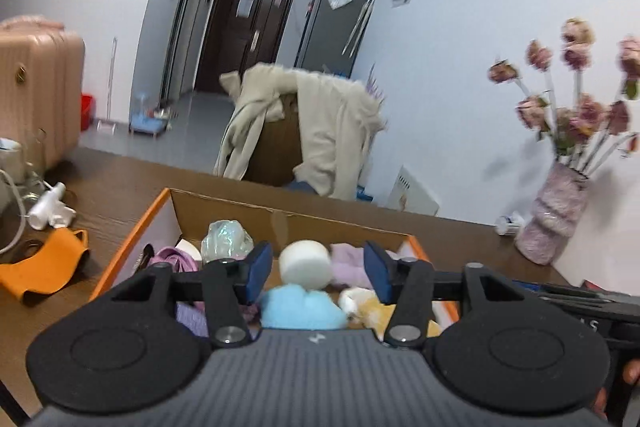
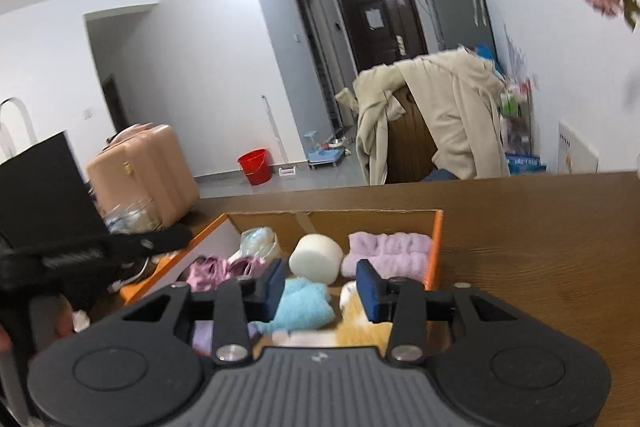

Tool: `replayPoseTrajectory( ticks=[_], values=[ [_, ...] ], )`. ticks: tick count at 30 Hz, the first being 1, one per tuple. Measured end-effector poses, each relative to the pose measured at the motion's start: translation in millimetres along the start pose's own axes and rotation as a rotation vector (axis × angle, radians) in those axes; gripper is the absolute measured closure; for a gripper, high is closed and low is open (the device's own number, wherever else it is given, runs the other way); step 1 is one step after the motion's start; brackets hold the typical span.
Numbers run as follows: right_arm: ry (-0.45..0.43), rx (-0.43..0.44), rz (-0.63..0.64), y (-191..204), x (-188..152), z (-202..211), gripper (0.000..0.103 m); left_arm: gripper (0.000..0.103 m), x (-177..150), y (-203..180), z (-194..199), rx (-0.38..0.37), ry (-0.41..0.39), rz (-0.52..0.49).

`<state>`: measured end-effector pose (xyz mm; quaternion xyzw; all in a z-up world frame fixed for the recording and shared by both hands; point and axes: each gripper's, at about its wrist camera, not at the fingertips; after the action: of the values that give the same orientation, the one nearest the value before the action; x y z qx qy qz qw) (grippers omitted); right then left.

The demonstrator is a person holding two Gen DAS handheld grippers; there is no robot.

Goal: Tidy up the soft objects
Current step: 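Lower the blue plush into the box and open both tools, then reach both tools to the blue tissue packet and close on it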

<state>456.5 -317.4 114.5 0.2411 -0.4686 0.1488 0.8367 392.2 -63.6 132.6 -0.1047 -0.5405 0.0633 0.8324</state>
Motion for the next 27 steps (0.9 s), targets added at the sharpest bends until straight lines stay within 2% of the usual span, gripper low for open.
replayPoseTrajectory(
  ticks=[2, 5, 7, 11, 15, 17, 23, 27],
  values=[
    [0.003, -0.006, 0.046, 1, -9, 22, 0.061, 0.048, -13, -13, 27, 0.025, -0.014, -0.047],
    [0.022, -0.012, 0.074, 1, -25, 48, 0.059, 0.038, -40, -31, 64, 0.085, -0.045, -0.126],
    [0.029, -0.011, 0.073, -3, -38, 66, 0.055, 0.031, -62, -40, 82, 0.109, -0.049, -0.138],
    [0.015, 0.014, 0.08, -13, -72, 85, 0.052, 0.028, -115, -49, 99, 0.064, 0.012, -0.051],
    [0.048, 0.002, -0.001, -31, -110, 88, 0.052, 0.028, -157, -61, 103, 0.066, 0.041, -0.076],
    [0.062, 0.017, -0.045, -34, -122, 90, 0.052, 0.028, -166, -63, 108, 0.061, 0.043, -0.065],
    [0.018, 0.054, -0.03, -29, -145, 97, 0.052, 0.028, -179, -72, 116, 0.043, 0.042, -0.065],
    [0.007, 0.04, -0.019, -26, -150, 100, 0.052, 0.029, -182, -74, 114, 0.035, 0.054, -0.064]
  ],
)
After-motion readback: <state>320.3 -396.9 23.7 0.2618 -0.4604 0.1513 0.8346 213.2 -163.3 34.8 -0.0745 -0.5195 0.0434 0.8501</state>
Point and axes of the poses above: each gripper's, at about its wrist camera, not at the fingertips, and z roughly against the way its jaws point, y to its left, x to its top
